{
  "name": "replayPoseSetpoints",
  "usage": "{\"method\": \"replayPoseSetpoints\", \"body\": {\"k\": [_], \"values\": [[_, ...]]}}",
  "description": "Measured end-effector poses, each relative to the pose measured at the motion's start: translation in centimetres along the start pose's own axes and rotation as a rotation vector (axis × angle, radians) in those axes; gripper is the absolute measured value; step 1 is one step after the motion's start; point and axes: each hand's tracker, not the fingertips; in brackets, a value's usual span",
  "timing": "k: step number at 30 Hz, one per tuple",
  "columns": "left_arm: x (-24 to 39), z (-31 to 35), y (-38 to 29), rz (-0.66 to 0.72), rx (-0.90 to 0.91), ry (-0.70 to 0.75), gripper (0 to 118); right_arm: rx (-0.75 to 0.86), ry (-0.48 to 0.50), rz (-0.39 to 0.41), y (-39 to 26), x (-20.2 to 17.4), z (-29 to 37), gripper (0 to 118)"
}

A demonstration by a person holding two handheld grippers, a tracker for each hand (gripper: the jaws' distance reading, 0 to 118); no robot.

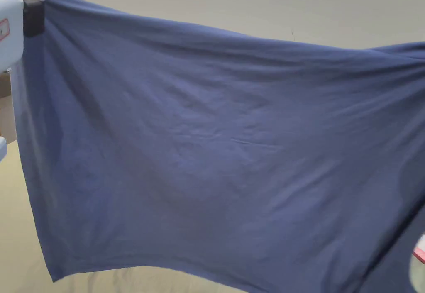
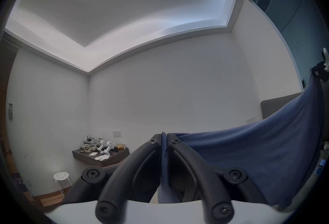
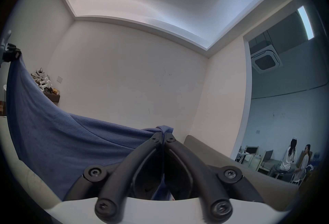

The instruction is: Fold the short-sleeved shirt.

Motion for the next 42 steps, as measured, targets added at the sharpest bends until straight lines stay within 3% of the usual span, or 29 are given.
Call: {"method": "replayPoseSetpoints", "body": {"k": [21, 27, 34, 41, 42], "values": [[3.2, -16.7, -0.4, -0.052, -0.156, 0.010, 4, -0.021, 0.008, 0.005, 0.7, -1.5, -15.6, 3], [3.9, -21.5, -1.1, -0.042, -0.173, 0.011, 4, -0.012, -0.014, 0.036, 1.1, -2.4, -20.5, 3], [5.0, -27.0, -2.1, -0.063, -0.202, 0.010, 4, -0.016, -0.029, 0.138, 0.8, -3.8, -25.8, 3], [6.4, -30.5, -5.6, -0.042, -0.236, 0.010, 4, -0.090, 0.004, 0.071, -3.4, -6.0, -28.7, 3], [6.4, -30.5, -6.5, -0.055, -0.240, 0.063, 4, -0.109, 0.017, 0.070, -4.5, -6.5, -29.0, 3]]}}
